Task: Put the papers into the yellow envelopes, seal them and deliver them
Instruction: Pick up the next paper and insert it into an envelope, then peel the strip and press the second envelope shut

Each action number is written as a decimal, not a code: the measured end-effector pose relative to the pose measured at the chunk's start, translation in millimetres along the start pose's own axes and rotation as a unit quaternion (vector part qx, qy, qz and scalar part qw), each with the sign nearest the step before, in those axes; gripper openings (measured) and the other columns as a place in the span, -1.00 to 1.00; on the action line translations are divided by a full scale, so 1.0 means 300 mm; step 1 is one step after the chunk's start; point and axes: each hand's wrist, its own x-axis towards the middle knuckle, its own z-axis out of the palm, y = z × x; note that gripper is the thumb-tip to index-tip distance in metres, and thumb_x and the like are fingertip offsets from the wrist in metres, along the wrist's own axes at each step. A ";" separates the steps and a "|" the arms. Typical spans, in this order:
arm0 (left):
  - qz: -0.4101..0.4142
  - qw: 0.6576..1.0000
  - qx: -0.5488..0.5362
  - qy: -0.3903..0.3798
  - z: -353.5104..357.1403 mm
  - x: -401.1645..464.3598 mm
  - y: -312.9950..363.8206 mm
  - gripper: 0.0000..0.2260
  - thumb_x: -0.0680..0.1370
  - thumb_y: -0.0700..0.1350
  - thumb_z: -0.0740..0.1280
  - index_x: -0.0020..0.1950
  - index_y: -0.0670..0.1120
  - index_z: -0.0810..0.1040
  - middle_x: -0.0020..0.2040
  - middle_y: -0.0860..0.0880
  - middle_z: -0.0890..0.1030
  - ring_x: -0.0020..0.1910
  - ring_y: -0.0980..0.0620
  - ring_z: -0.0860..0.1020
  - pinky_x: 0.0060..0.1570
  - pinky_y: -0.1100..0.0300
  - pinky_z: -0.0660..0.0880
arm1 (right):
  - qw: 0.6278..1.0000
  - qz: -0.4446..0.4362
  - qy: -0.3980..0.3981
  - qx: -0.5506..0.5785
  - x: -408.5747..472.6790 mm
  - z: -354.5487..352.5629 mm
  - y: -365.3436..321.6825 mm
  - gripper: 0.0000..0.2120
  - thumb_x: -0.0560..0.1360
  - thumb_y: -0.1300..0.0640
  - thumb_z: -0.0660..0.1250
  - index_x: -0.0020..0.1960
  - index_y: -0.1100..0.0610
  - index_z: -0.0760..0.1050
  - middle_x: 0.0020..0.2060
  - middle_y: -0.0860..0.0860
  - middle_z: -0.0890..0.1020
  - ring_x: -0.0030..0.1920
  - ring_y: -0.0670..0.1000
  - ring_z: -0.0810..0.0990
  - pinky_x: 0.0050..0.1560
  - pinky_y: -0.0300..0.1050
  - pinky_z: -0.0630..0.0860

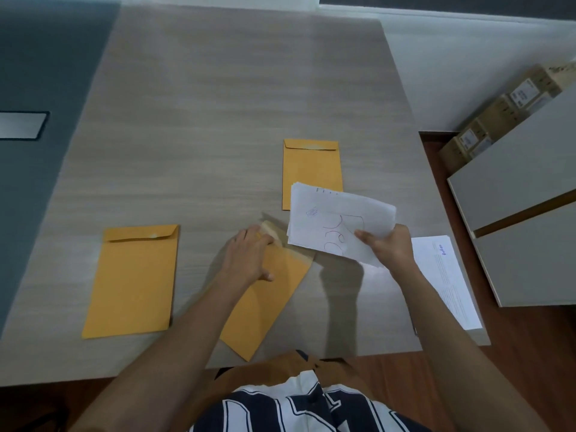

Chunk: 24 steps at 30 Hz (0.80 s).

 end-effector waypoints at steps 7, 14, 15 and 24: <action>0.020 1.000 -0.013 0.007 0.004 -0.022 -0.017 -0.19 0.24 0.15 0.61 0.41 0.08 0.35 0.58 -0.05 0.15 0.52 -0.10 0.18 0.43 -0.01 0.24 | 0.988 -0.029 -0.044 -0.142 -0.016 0.061 -0.031 -0.62 0.33 0.01 0.58 -0.08 0.26 0.56 -0.19 0.10 0.59 -0.17 0.13 0.57 -0.17 0.04 0.57; 0.047 0.998 -0.037 0.018 0.008 -0.039 -0.015 -0.20 0.25 0.03 0.64 0.41 0.12 0.35 0.61 -0.03 -0.02 0.56 -0.06 0.10 0.43 0.01 0.25 | 0.966 -0.035 -0.145 -0.212 0.039 0.043 -0.070 -0.66 0.33 0.06 0.57 -0.01 0.16 0.54 -0.12 0.03 0.60 -0.08 0.07 0.55 -0.16 -0.10 0.45; 0.049 0.998 -0.034 0.018 0.007 -0.039 -0.012 -0.20 0.25 0.03 0.63 0.41 0.11 0.34 0.61 -0.04 -0.04 0.56 -0.07 0.09 0.44 0.01 0.25 | 0.962 -0.035 -0.161 -0.216 0.048 0.044 -0.077 -0.64 0.32 0.08 0.57 0.02 0.16 0.55 -0.10 0.03 0.61 -0.07 0.07 0.56 -0.15 -0.10 0.44; 0.066 0.998 -0.011 0.007 0.003 -0.033 -0.008 -0.21 0.29 0.03 0.62 0.42 0.15 0.30 0.62 -0.04 -0.05 0.55 -0.08 0.13 0.41 0.01 0.27 | 0.934 -0.033 -0.226 -0.275 0.074 0.106 -0.144 -0.67 0.35 0.14 0.54 0.05 0.19 0.56 -0.07 0.05 0.60 -0.07 0.06 0.54 -0.06 -0.09 0.47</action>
